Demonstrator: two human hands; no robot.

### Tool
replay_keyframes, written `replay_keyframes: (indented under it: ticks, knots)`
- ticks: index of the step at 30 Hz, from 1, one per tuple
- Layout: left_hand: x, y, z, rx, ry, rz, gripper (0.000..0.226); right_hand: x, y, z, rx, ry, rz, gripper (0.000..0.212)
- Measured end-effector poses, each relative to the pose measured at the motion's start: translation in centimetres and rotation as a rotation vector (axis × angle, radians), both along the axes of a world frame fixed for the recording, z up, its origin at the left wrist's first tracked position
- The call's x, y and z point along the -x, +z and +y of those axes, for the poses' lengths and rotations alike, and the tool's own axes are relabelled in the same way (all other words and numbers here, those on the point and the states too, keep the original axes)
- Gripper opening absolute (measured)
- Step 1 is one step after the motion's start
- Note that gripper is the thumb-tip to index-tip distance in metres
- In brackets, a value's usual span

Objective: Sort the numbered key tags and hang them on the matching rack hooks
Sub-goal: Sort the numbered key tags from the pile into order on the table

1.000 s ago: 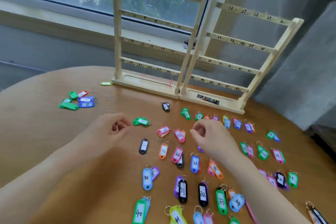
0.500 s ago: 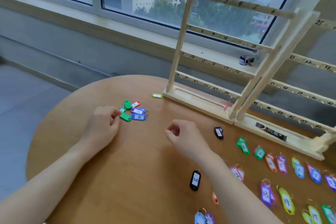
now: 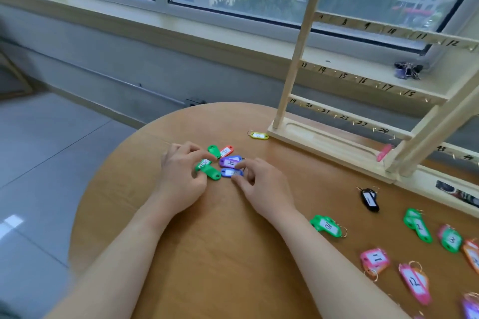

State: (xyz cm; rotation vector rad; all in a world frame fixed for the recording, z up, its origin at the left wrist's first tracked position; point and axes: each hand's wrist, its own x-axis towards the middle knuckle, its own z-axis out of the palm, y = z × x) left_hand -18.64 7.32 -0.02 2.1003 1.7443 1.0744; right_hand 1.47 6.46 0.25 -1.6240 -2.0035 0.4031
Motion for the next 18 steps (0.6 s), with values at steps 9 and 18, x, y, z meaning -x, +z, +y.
replay_keyframes:
  ticks: [9,18]
  knots:
    - [0.3,-0.1,-0.1,0.080,-0.042,0.166,0.028,0.0,-0.2,0.0,-0.010,-0.028,0.009,0.022]
    - [1.1,-0.1,-0.6,0.050,-0.015,0.231,0.015,0.3,-0.7,-0.1,-0.023,-0.085,-0.063,0.027]
